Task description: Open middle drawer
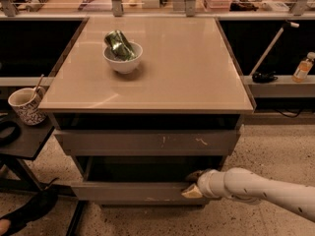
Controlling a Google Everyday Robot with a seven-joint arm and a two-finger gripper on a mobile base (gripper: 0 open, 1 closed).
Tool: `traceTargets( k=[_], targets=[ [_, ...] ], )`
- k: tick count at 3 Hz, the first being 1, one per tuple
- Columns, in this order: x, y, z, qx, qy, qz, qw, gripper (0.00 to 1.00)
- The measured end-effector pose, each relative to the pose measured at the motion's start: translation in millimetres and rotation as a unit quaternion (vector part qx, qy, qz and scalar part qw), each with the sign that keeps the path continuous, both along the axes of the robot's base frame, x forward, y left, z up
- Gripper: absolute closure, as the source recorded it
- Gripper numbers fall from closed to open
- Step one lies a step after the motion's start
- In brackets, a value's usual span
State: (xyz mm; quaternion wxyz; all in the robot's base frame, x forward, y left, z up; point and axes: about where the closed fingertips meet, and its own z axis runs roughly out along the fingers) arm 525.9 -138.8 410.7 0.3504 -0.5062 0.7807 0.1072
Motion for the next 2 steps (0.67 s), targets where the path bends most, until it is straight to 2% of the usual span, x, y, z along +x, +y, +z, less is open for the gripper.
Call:
traceTargets(
  k=[1,2],
  targets=[
    [-4,1,-1,-0.002,0.000,0.004,1.0000,1.00],
    [-21,-1,-3,-0.009,0.002,0.011,0.9999,1.00]
  ],
)
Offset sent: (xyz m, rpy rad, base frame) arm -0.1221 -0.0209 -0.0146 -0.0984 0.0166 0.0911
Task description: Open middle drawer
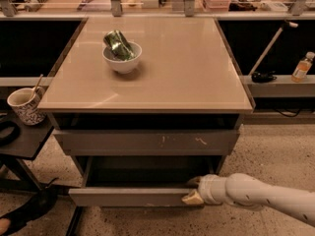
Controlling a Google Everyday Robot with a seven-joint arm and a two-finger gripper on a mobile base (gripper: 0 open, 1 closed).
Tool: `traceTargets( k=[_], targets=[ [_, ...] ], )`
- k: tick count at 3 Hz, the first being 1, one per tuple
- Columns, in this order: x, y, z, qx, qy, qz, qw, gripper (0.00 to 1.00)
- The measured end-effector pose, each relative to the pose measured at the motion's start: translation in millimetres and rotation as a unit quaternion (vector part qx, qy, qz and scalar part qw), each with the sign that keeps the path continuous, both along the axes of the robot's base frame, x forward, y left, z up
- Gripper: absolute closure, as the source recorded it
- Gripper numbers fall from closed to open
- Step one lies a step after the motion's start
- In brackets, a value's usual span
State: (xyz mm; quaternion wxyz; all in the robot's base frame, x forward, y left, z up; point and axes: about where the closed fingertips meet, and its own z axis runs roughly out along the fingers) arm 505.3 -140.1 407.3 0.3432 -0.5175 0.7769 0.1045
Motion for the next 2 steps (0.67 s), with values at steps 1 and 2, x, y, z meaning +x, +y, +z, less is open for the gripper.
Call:
traceTargets(
  k=[1,2],
  targets=[
    [-1,1,2,0.000,0.000,0.000,1.0000,1.00],
    [-16,2,2,0.000,0.003,0.000,1.0000,1.00]
  ],
)
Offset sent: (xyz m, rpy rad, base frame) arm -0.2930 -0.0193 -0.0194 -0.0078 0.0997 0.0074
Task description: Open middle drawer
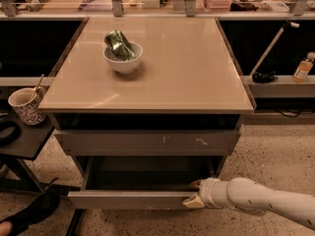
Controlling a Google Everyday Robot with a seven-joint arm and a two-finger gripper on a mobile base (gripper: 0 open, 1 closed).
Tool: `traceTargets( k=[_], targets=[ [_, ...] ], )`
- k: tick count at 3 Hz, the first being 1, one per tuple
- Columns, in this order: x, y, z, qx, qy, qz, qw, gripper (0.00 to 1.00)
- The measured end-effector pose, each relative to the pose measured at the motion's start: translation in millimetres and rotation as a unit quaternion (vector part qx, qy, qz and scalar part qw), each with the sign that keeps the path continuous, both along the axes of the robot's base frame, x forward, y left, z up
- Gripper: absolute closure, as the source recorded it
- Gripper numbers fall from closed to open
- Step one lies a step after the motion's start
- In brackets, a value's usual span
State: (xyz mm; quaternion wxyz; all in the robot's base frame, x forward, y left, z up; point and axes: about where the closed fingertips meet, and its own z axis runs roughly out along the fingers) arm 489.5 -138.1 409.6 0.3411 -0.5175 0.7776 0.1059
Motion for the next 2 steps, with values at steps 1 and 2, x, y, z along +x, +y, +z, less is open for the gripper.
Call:
traceTargets(
  k=[1,2],
  targets=[
    [0,0,0,0.000,0.000,0.000,1.0000,1.00],
    [-19,1,-4,0.000,-0.007,0.010,0.9999,1.00]
  ],
)
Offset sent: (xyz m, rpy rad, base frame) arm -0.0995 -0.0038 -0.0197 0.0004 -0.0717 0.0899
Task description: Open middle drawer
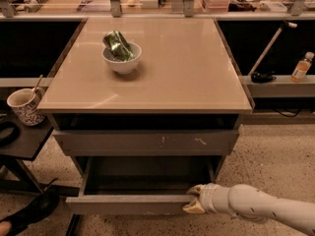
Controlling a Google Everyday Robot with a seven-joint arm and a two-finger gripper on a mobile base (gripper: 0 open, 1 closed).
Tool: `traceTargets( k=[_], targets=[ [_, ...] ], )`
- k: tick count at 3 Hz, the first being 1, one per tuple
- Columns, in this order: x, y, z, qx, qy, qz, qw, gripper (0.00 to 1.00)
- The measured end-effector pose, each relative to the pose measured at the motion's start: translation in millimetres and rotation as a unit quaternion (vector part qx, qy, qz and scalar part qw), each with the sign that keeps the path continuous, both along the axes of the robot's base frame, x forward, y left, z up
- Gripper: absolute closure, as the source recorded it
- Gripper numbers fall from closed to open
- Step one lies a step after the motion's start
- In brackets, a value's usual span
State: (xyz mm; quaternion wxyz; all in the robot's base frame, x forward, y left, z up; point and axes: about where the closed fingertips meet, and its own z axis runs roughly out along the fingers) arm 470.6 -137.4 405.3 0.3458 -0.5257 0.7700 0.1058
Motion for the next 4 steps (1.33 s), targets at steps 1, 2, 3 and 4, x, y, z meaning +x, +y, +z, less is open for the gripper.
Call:
traceTargets(
  k=[1,2,3,4],
  targets=[
    [-1,1,5,0.000,0.000,0.000,1.0000,1.00],
    [-10,6,3,0.000,-0.007,0.009,0.9999,1.00],
    [-35,1,6,-0.001,-0.012,0.001,0.9999,1.00],
    [-36,1,6,-0.001,-0.012,0.002,0.9999,1.00]
  ],
)
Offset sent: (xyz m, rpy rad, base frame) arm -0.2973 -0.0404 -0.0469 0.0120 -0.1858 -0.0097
